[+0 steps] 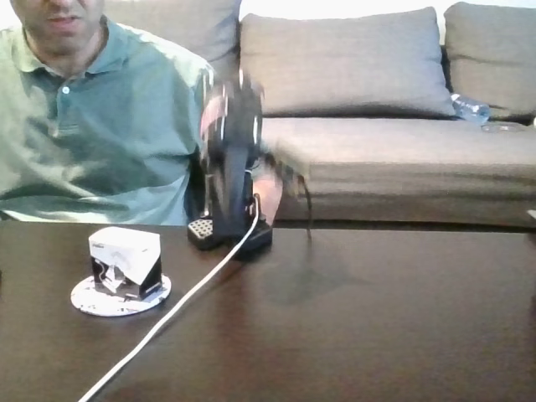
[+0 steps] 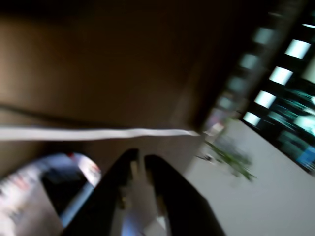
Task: Grasp a servo box and put it on the zirlivani.
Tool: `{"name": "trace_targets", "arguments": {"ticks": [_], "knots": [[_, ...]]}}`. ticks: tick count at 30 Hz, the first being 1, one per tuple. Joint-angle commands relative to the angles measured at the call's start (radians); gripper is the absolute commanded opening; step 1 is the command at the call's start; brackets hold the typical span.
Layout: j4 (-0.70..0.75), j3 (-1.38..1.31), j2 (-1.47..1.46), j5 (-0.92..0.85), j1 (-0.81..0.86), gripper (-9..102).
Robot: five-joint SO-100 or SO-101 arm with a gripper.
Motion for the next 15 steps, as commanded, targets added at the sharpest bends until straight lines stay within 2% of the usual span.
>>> {"name": "trace_targets", "arguments": {"ticks": [1,6,15], "knots": [[-0.015,0.083,0.009,0.017,-0.005,1],[0.054,0.083,0.020,0.023,0.012,0],[0.044,0.083,0.021,0.094,0.071,0]]}}
